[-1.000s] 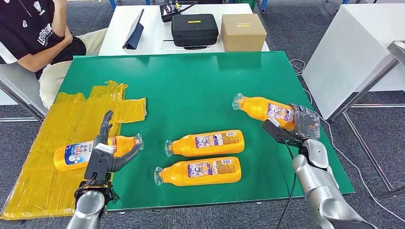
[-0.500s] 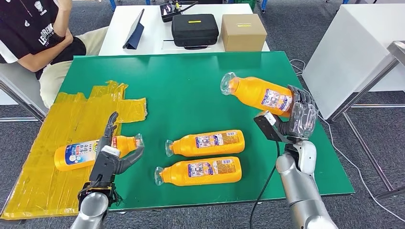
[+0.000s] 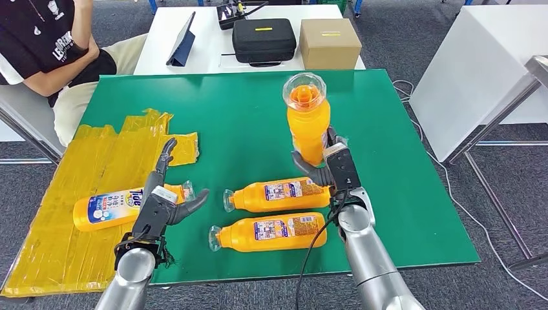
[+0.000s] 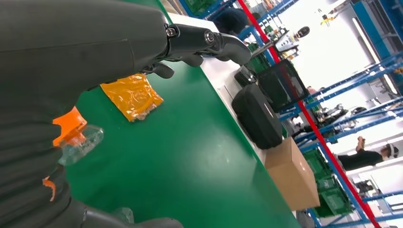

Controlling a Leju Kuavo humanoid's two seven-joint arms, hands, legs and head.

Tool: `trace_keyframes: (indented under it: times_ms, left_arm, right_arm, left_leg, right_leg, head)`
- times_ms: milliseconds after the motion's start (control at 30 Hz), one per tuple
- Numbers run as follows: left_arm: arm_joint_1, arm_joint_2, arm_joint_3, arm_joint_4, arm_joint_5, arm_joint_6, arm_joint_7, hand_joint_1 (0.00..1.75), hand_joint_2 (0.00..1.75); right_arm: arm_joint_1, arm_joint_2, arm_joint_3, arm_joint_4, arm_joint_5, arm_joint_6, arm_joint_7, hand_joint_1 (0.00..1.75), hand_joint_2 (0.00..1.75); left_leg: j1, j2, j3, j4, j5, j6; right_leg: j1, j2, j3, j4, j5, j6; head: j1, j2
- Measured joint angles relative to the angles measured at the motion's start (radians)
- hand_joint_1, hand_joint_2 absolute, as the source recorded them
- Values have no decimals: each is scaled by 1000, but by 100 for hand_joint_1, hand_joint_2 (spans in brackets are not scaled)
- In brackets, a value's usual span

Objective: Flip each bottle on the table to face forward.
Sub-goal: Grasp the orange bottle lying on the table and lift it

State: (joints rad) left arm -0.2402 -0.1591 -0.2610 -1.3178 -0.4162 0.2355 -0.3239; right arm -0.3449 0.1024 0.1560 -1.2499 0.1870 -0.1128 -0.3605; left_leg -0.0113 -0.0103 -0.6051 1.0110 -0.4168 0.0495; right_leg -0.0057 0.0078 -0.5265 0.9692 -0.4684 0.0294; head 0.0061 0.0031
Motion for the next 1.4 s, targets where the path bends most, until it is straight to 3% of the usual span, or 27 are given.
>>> trace_keyframes:
  times_ms: [167,767,1000,1400]
  left_arm:
    - [-1,-8,-14,3,0,-7,0,0,175]
    - [5,-13,-16,-2,34,-17,1,0,175]
    - [16,-18,-24,-67,134,-121,9,0,175]
    - [20,-26,-67,-116,206,-177,18,0,175]
  right_arm:
    - [0,25,90,17,-46,51,-11,175,175]
    - [-33,70,261,125,-26,65,-6,175,175]
    - [-50,96,314,207,-8,37,-4,175,175]
    - [-70,134,343,265,21,-1,3,175,175]
  left_leg:
    - [0,0,-1,0,0,0]
    - [1,0,-1,0,0,0]
    - [0,0,-1,0,0,0]
    - [0,0,-1,0,0,0]
  right_leg:
    - [0,0,-1,0,0,0]
    - [0,0,-1,0,0,0]
    - [0,0,-1,0,0,0]
    - [0,0,-1,0,0,0]
  head:
    - [0,0]
    - [0,0]
    - [0,0]
    - [0,0]
